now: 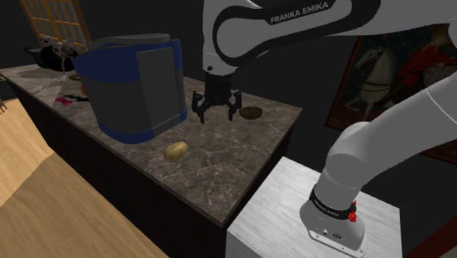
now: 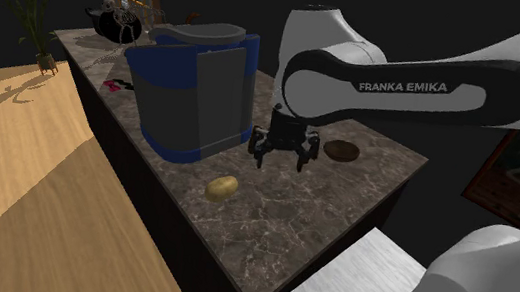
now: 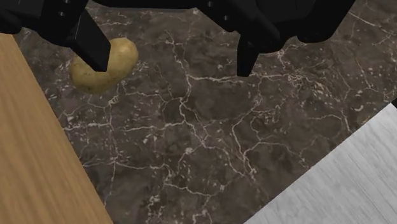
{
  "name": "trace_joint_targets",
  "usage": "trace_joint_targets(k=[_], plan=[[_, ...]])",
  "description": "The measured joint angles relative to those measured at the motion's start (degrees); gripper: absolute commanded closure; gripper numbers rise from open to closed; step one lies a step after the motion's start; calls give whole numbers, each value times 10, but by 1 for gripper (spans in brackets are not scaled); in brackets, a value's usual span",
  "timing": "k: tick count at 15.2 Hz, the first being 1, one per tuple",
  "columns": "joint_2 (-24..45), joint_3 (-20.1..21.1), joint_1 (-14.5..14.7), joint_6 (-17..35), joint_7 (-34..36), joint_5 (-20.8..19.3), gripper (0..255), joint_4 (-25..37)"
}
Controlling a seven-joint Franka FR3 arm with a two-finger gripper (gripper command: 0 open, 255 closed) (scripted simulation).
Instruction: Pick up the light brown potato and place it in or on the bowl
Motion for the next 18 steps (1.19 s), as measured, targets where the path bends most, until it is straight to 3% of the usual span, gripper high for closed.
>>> trace_joint_targets(k=[6, 10, 16, 18], plan=[[140, 93, -48, 68, 198, -34, 0, 61], [252, 137, -75, 98, 341, -98, 0, 120], [422, 141, -61, 116, 553, -215, 0, 217], [450, 134, -52, 124, 583, -234, 0, 229]])
